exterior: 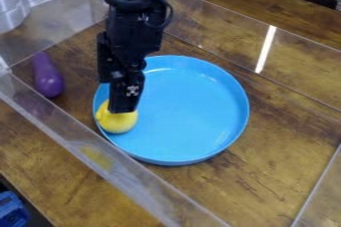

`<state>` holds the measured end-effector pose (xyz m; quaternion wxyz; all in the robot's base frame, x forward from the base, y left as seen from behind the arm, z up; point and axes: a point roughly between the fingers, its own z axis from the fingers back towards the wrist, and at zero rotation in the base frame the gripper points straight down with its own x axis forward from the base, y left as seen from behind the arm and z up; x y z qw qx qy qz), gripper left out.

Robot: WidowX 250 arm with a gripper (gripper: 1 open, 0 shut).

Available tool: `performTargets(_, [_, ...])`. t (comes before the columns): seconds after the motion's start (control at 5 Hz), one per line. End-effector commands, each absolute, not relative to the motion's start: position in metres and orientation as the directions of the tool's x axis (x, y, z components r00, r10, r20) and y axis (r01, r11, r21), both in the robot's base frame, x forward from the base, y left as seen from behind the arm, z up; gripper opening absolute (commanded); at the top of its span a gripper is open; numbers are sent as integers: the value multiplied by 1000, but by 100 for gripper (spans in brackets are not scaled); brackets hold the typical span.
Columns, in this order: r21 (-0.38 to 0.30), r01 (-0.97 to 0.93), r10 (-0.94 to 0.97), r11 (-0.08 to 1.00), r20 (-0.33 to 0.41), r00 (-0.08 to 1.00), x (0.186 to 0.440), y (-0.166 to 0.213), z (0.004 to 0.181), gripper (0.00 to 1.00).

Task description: Remove the lemon from the blue tray and put it on the table

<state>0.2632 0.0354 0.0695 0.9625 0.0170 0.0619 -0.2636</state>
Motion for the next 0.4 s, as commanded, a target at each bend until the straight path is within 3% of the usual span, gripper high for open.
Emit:
performTargets(0.0, [27,491,-488,871,-67,870,269,42,78,100])
performTargets(0.2, [21,486,-485,873,-57,873,270,44,71,100])
